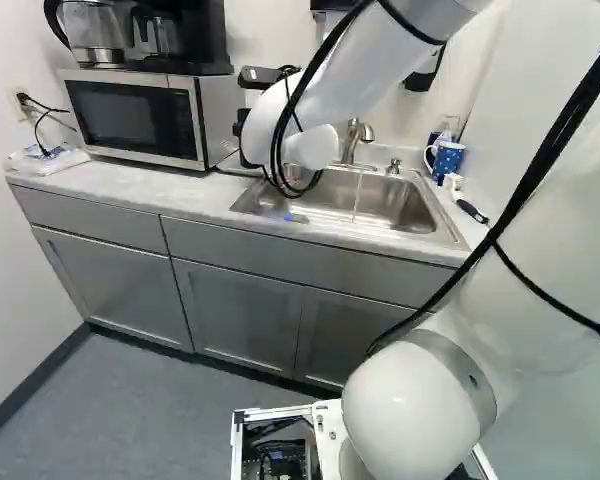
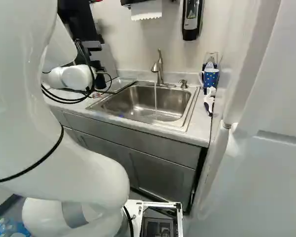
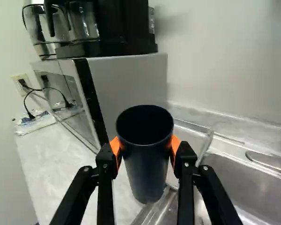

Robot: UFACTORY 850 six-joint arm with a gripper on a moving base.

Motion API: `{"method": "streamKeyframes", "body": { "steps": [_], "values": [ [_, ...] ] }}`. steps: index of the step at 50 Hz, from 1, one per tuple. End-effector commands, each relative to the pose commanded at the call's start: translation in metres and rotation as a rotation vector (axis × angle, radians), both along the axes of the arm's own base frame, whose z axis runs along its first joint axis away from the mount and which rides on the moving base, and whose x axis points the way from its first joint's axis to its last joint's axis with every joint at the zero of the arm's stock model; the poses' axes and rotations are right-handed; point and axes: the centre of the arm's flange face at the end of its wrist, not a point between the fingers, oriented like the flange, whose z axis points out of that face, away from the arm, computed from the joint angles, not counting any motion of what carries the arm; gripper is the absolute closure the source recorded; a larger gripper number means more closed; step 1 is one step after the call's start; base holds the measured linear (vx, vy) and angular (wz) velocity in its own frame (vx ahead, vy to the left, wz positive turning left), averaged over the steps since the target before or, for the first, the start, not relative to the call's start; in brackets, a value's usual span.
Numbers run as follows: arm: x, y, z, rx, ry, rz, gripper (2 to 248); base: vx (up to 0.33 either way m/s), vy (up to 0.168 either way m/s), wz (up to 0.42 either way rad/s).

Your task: Rinse the cup and place it in the tray

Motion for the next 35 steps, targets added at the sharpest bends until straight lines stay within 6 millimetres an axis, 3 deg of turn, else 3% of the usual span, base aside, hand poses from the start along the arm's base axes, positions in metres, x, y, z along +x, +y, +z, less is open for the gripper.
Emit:
{"method": "streamKeyframes", "body": {
  "steps": [35],
  "values": [
    [0.003,-0.051,-0.001,0.001,-0.002,-0.111,128,0.0,0.0,0.0]
  ]
}}
